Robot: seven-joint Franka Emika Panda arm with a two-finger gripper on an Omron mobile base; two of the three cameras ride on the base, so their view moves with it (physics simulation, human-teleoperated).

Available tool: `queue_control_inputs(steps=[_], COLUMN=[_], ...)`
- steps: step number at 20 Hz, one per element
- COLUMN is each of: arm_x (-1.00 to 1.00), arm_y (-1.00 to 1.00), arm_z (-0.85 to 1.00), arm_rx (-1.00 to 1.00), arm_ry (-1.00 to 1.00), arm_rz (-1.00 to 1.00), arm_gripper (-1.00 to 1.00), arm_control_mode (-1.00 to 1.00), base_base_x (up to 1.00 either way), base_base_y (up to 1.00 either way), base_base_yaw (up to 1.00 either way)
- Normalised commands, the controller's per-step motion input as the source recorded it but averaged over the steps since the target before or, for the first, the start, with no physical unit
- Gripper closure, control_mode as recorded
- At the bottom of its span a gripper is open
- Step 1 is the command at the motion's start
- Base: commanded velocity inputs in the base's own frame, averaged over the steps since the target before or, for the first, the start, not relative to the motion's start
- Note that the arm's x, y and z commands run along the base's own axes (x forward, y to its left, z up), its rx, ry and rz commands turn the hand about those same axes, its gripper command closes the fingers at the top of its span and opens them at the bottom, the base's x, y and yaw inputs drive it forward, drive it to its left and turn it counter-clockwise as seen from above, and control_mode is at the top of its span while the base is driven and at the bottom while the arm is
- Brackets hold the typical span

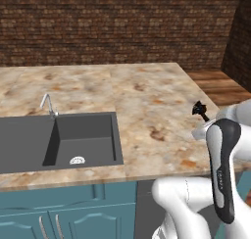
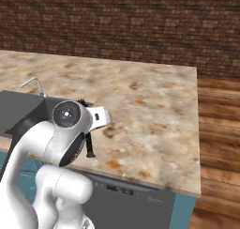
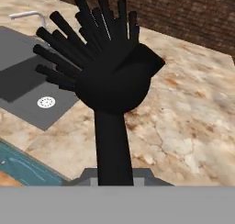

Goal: Grab the spray bottle from the cabinet, then place it next to the cutting board for sanitizing. Then grab the dish brush from the countertop next to the sink and place it next to the cutting board.

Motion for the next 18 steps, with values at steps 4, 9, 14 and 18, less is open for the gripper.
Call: queue_control_inputs(steps=[4,9,14,18], arm_x=[-0.8,-0.85,-0.2,0.0], arm_y=[0.22,0.31,0.06,0.0], arm_z=[1.0,0.96,0.15,0.0], arm_rx=[-0.07,-0.01,0.0,0.0], arm_ry=[-0.33,-0.24,-0.06,0.0], arm_rz=[0.05,0.03,0.0,0.0], arm_gripper=[1.0,1.0,1.0,1.0], arm_control_mode=[-1.0,-1.0,1.0,1.0], base_base_x=[0.0,0.0,-0.8,-1.0], base_base_y=[0.0,0.0,0.2,0.82], base_base_yaw=[0.0,0.0,0.03,0.14])
